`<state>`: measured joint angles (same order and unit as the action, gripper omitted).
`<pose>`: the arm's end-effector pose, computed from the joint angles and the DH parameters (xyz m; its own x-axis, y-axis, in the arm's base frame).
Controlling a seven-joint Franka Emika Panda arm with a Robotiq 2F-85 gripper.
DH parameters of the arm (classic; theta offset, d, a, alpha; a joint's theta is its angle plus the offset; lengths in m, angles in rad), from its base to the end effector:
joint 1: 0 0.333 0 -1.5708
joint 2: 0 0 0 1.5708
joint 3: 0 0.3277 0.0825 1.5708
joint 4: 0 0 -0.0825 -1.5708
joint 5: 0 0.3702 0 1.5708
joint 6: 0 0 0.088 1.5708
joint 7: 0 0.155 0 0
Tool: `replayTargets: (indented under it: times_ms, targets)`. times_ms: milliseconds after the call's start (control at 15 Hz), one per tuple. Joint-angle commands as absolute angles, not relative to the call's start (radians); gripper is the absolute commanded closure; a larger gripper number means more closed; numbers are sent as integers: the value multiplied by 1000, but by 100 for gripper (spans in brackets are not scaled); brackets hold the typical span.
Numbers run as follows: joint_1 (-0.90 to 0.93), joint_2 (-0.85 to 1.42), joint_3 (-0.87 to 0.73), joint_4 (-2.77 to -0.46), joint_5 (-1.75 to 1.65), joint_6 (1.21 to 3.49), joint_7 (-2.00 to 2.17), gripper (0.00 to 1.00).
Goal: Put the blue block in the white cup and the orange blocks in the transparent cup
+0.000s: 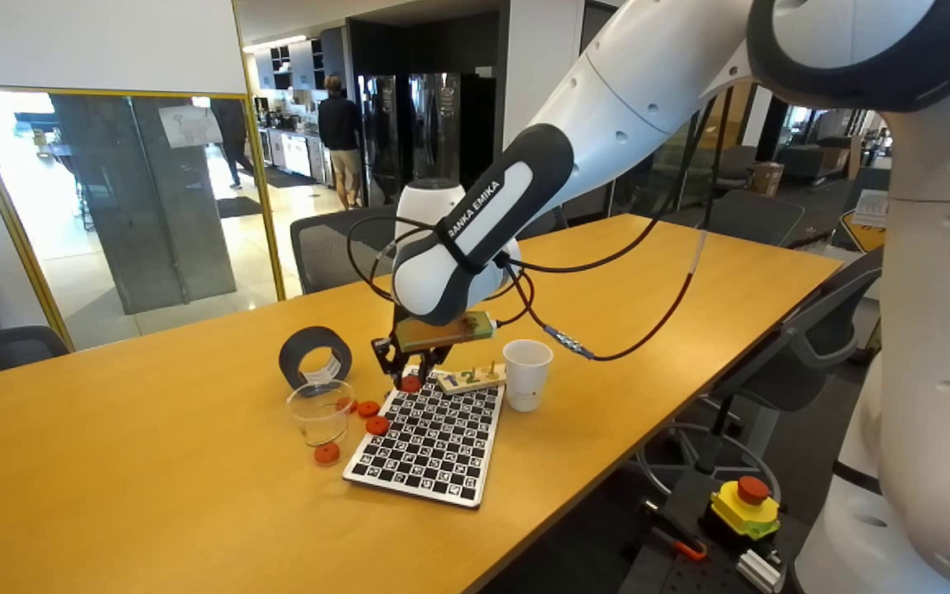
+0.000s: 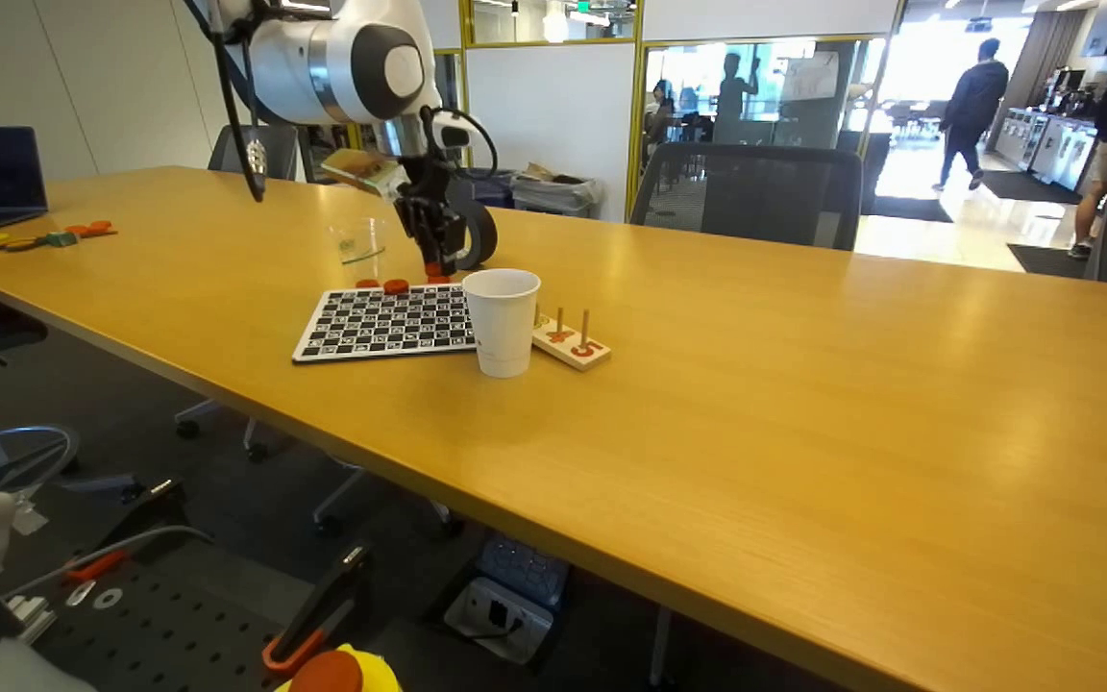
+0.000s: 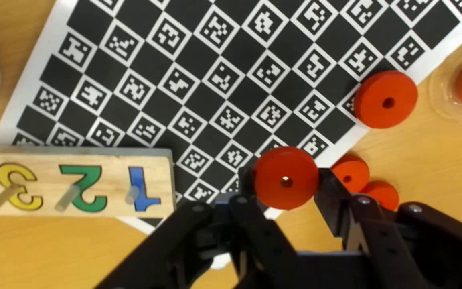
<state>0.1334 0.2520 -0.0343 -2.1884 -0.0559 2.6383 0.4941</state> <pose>0.5774 0.0576 0.2656 0.9210 -0.3384 0.1932 -0.3345 -0.9409 -0.0534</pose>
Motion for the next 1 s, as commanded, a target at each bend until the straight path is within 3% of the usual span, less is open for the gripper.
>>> replayTargets:
  times_ms: [0, 933]
  targets:
    - [179, 160, -44, -2172, -169, 2583, 531, 83]
    - [141, 275, 147, -1949, 40, 2506, -17, 83]
